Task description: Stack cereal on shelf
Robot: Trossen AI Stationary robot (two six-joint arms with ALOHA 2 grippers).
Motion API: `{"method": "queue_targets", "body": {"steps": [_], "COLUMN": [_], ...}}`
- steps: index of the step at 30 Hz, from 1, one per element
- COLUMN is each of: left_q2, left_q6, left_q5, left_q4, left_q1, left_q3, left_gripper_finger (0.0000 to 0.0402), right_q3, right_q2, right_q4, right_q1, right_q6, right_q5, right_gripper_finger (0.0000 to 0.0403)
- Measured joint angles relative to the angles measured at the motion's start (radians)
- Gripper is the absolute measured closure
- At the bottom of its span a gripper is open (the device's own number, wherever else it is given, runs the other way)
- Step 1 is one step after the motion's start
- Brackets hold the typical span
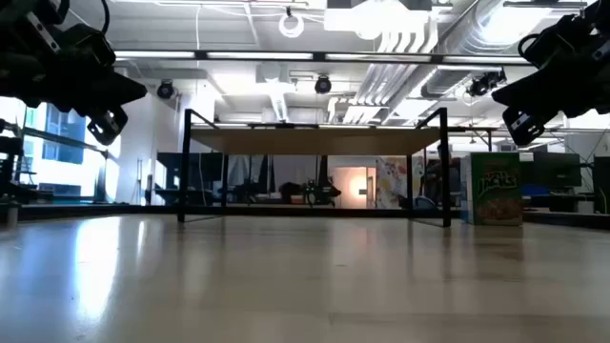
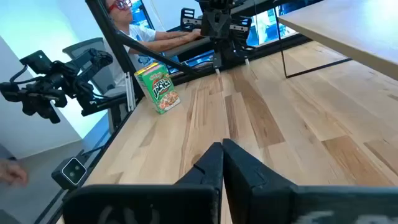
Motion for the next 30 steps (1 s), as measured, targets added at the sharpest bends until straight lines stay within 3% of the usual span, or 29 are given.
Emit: {"method": "queue_targets", "body": {"steps": [22,26,30], "left_q2": [0.000,0.000,0.000], "left_q6": [0.000,0.000,0.000], "left_q5": [0.000,0.000,0.000], "left_q4": [0.000,0.000,0.000], "left_q1": [0.000,0.000,0.000], "left_q3": [0.000,0.000,0.000], "left_gripper_finger": [0.0398,0.0398,0.0398], "right_q3": [-0.001,-0.003,-0.002], "right_q2": [0.000,0.000,0.000], "right_q4": [0.016,0.248,0.549], "right_q1": [0.000,0.000,0.000], "right_q6": [0.001,0.060,0.026], "right_q5": [0.012,0.122,0.405], "right_gripper_finger": [0.0402,0.0402,0.0402]}}
